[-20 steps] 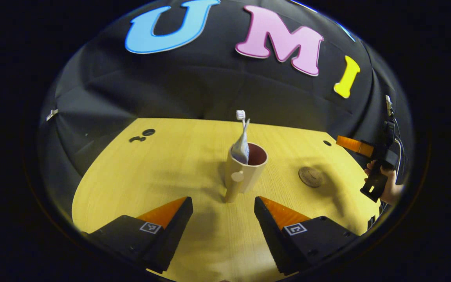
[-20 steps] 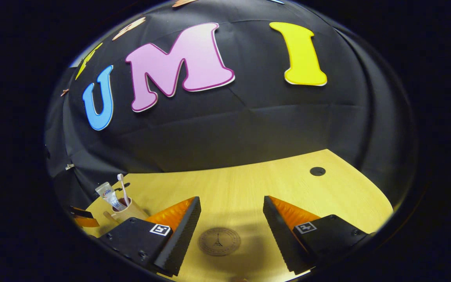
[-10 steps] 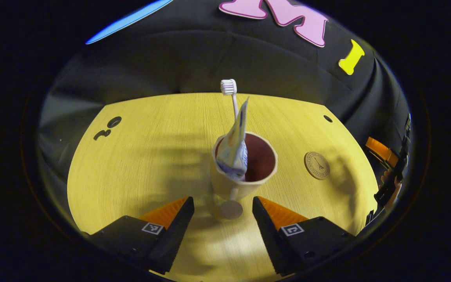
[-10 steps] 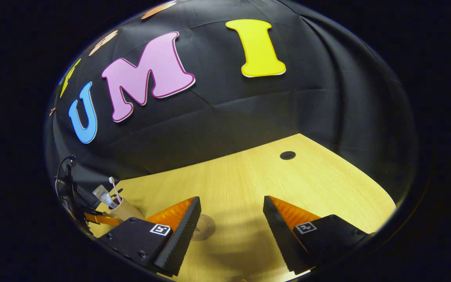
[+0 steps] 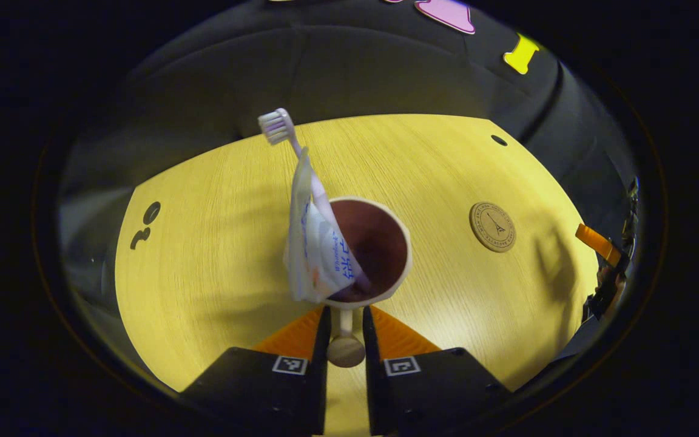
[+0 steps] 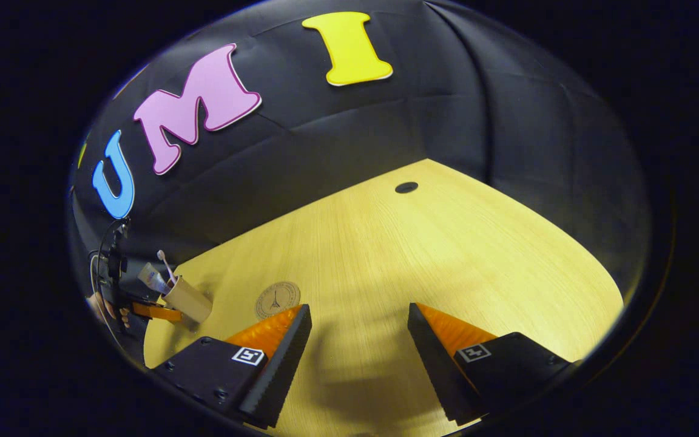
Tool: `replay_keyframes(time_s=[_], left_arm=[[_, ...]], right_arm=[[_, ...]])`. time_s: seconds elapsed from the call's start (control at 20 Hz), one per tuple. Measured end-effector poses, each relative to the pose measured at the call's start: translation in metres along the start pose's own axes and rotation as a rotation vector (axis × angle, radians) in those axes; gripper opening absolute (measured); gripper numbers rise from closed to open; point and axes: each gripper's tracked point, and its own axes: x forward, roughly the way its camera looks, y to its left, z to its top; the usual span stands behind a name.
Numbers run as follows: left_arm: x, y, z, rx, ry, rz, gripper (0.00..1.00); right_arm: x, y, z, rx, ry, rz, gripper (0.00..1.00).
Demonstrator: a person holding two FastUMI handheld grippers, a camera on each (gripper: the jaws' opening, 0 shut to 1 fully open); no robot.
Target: Put the toothbrush and toothpaste on the desktop into the cup, then pick up the cup and place it on the coaster on the desktop.
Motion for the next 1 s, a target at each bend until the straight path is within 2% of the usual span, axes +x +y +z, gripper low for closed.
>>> replay_keyframes(time_s=[0.1, 0.35, 0.65, 0.8, 0.85, 0.9, 1.0], left_arm=[[0.001, -0.002, 0.0, -0.047, -0.013, 0.008, 0.28], [0.0, -0.007, -0.002, -0.105, -0.064, 0.015, 0.23], [-0.01, -0.016, 0.006, -0.085, -0.085, 0.03, 0.21], [-0.021, -0.033, 0.023, -0.082, -0.113, -0.006, 0.21], [-0.024, -0.037, 0.029, -0.073, -0.123, -0.015, 0.17], [-0.025, -0.047, 0.038, -0.058, -0.133, -0.027, 0.21], [-0.027, -0.068, 0.055, -0.016, -0.144, -0.05, 0.21]], right_arm=[[-0.009, -0.003, -0.002, -0.008, 0.006, -0.008, 0.98], [-0.016, -0.004, -0.005, -0.009, 0.02, -0.003, 0.98], [-0.019, -0.002, -0.003, -0.02, 0.015, 0.004, 0.98], [-0.019, -0.004, -0.003, -0.024, 0.014, 0.0, 0.98], [-0.02, -0.005, -0.002, -0.027, 0.014, -0.002, 0.98], [-0.02, -0.008, -0.002, -0.031, 0.012, -0.004, 0.98], [-0.021, -0.012, 0.001, -0.024, 0.005, -0.012, 0.98]])
